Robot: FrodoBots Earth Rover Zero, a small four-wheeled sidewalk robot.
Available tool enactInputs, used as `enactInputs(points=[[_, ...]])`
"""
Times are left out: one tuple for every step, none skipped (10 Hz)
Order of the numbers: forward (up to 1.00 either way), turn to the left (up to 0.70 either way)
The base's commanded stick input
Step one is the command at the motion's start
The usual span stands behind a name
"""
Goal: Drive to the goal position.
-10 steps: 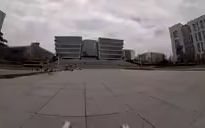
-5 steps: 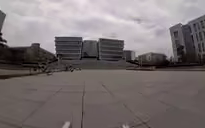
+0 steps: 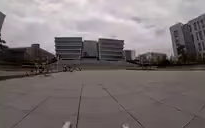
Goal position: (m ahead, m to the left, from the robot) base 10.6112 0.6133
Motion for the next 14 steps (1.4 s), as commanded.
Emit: enactInputs(points=[[0.70,0.00],[0.70,-0.01],[0.70,-0.12],[0.70,-0.22],[0.70,-0.27],[0.70,-0.27],[0.70,-0.04],[0.70,0.00],[0.70,0.00],[0.70,0.00],[0.70,0.00],[0.70,0.00],[0.70,0.00],[0.70,0.00]])
